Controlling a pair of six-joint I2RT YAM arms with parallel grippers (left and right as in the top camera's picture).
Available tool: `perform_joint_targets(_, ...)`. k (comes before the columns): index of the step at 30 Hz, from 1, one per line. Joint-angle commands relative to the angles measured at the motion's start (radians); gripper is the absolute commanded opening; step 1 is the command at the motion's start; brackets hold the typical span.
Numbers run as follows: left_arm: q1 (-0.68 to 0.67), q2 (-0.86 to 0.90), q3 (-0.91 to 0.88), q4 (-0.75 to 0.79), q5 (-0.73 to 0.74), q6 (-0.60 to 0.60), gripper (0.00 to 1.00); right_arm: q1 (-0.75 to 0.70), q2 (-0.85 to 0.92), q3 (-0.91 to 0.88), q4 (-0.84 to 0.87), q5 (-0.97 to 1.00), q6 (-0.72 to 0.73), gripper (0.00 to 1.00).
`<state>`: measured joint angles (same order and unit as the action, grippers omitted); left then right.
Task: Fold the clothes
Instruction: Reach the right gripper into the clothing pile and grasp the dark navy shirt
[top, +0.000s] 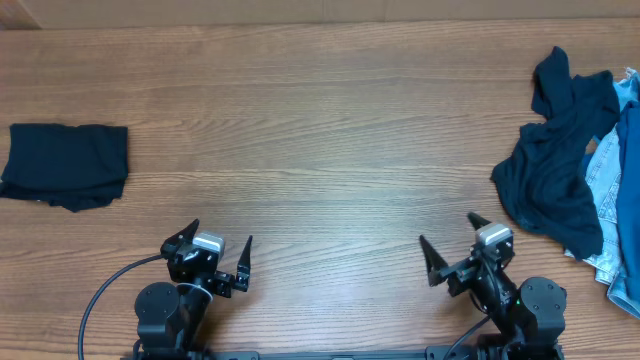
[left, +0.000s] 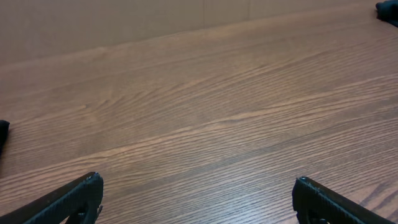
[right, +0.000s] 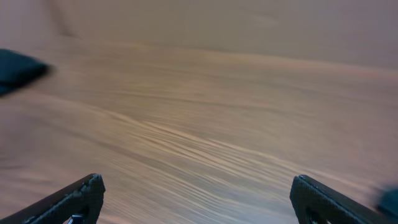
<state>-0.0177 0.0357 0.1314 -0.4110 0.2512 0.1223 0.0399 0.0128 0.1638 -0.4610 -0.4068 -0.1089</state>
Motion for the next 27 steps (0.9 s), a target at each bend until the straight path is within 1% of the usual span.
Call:
perform_joint_targets(1, 0.004, 0.003, -0.012, 0.004, 0.008, -0.018, 1.00, -0.002, -0.010, -0.005, 0.002, -0.183, 0.009, 1.00)
perform_joint_targets(4, 0.004, 0.003, -0.012, 0.004, 0.008, -0.018, 1.00, -0.002, -0.010, -0.014, 0.004, -0.158, 0.029, 1.00)
perform_joint_targets(5, 0.004, 0.003, -0.012, 0.004, 0.008, -0.018, 1.00, -0.002, -0.010, -0.012, 0.068, -0.113, 0.136, 1.00)
perform_joint_targets(7, 0.004, 0.003, -0.012, 0.004, 0.008, -0.018, 1.00, -0.002, -0.007, 0.000, 0.200, -0.061, 0.275, 1.00)
perform_joint_targets(8, 0.004, 0.003, -0.012, 0.004, 0.008, -0.018, 1.00, -0.002, 0.004, 0.023, 0.245, -0.029, 0.322, 1.00)
perform_joint_targets(10, 0.004, 0.003, -0.012, 0.004, 0.008, -0.018, 1.00, -0.002, 0.060, 0.104, 0.229, 0.036, 0.349, 1.00)
perform_joint_targets(12, 0.004, 0.003, -0.012, 0.004, 0.008, -0.018, 1.00, -0.002, 0.175, 0.234, 0.127, 0.122, 0.348, 1.00)
perform_joint_targets(14, 0.004, 0.003, -0.012, 0.004, 0.008, -0.018, 1.00, -0.002, 0.340, 0.399, -0.016, 0.214, 0.345, 1.00)
perform_joint_targets(15, 0.004, 0.003, -0.012, 0.004, 0.008, -0.018, 1.00, -0.002, 0.521, 0.585, -0.189, 0.309, 0.341, 1.00)
perform_joint_targets(16, 0.004, 0.003, -0.012, 0.004, 0.008, -0.018, 1.00, -0.002, 0.673, 0.743, -0.326, 0.364, 0.311, 1.00)
perform_joint_targets(17, 0.004, 0.003, -0.012, 0.004, 0.008, -0.018, 1.00, -0.002, 0.762, 0.842, -0.406, 0.369, 0.276, 1.00)
perform_joint_targets(18, 0.004, 0.003, -0.012, 0.004, 0.008, -0.018, 1.00, -0.002, 0.907, 1.007, -0.520, 0.361, 0.237, 1.00)
perform_joint_targets(19, 0.004, 0.003, -0.012, 0.004, 0.008, -0.018, 1.00, -0.002, 1.034, 1.149, -0.595, 0.313, 0.236, 1.00)
perform_joint_targets(20, 0.004, 0.003, -0.012, 0.004, 0.008, -0.018, 1.00, -0.002, 1.131, 1.256, -0.651, 0.251, 0.235, 1.00)
perform_joint_targets(21, 0.004, 0.003, -0.012, 0.004, 0.008, -0.018, 1.00, -0.002, 1.240, 1.364, -0.705, 0.249, 0.236, 1.00)
perform_joint_targets(22, 0.004, 0.003, -0.012, 0.004, 0.008, -0.018, 1.00, -0.013, 1.356, 1.452, -0.732, 0.270, 0.278, 1.00)
perform_joint_targets(24, 0.004, 0.003, -0.012, 0.004, 0.008, -0.018, 1.00, -0.058, 1.432, 1.470, -0.739, 0.361, 0.425, 1.00)
perform_joint_targets(25, 0.004, 0.003, -0.012, 0.004, 0.008, -0.018, 1.00, -0.112, 1.477, 1.470, -0.745, 0.417, 0.485, 1.00)
perform_joint_targets(27, 0.004, 0.003, -0.012, 0.004, 0.008, -0.018, 1.00, -0.208, 1.534, 1.470, -0.751, 0.457, 0.522, 1.00)
